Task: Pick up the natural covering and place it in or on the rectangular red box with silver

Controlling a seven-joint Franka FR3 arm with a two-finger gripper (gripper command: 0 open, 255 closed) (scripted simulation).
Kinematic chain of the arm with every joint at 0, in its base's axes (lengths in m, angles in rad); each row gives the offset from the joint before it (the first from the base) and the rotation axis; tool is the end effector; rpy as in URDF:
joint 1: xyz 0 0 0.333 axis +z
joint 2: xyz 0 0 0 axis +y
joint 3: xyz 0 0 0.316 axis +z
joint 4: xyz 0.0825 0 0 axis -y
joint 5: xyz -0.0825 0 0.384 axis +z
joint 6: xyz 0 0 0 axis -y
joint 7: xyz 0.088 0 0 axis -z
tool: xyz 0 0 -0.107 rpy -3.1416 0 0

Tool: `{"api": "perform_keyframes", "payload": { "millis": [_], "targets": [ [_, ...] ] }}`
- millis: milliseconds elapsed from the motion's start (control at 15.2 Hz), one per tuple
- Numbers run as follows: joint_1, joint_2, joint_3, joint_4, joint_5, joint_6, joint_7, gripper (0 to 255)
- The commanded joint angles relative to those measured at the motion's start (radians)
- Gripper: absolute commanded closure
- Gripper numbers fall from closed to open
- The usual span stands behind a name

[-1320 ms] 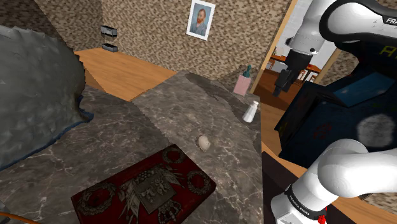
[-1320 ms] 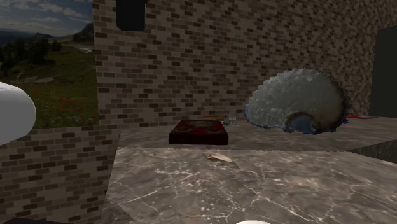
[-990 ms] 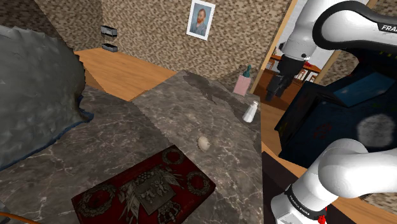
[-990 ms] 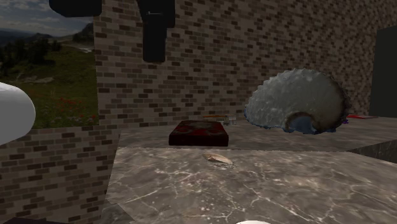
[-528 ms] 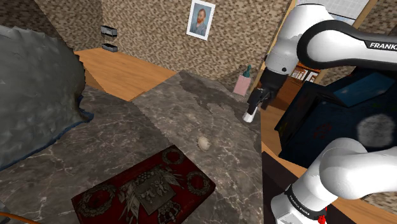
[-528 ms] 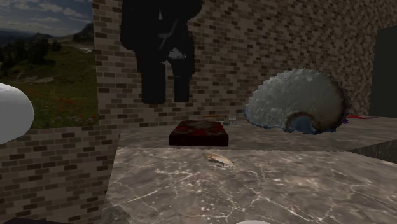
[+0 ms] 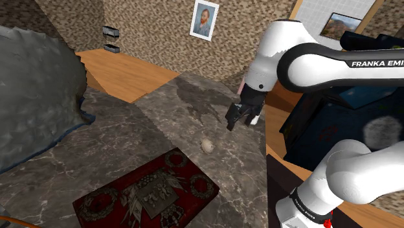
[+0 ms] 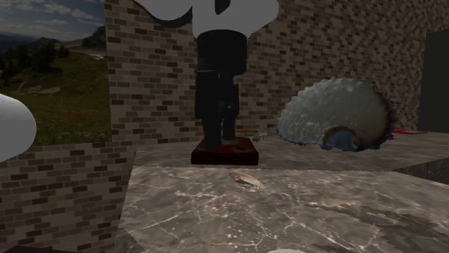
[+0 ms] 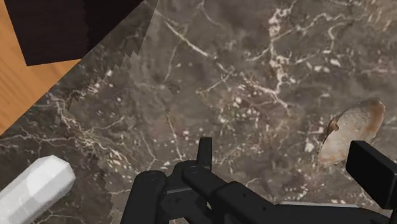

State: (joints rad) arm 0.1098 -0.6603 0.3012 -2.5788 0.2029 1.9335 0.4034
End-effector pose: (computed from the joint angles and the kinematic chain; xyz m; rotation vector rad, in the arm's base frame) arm 0.3190 0.1572 0.4630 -3.1295 0.1973 0.0045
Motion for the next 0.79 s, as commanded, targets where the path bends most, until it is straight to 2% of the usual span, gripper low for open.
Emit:
{"api": "perform_keyframes", "payload": {
  "millis": [0, 396, 726],
  "targets": [
    [0.006, 0.057, 0.045, 0.011, 0.022, 0.056, 0.055, 0],
    [0.004, 0.245, 0.179, 0.075, 0.043, 0.21, 0.222, 0],
    [0.002, 0.278, 0.194, 0.045, 0.042, 0.273, 0.227, 0]
  ]
}}
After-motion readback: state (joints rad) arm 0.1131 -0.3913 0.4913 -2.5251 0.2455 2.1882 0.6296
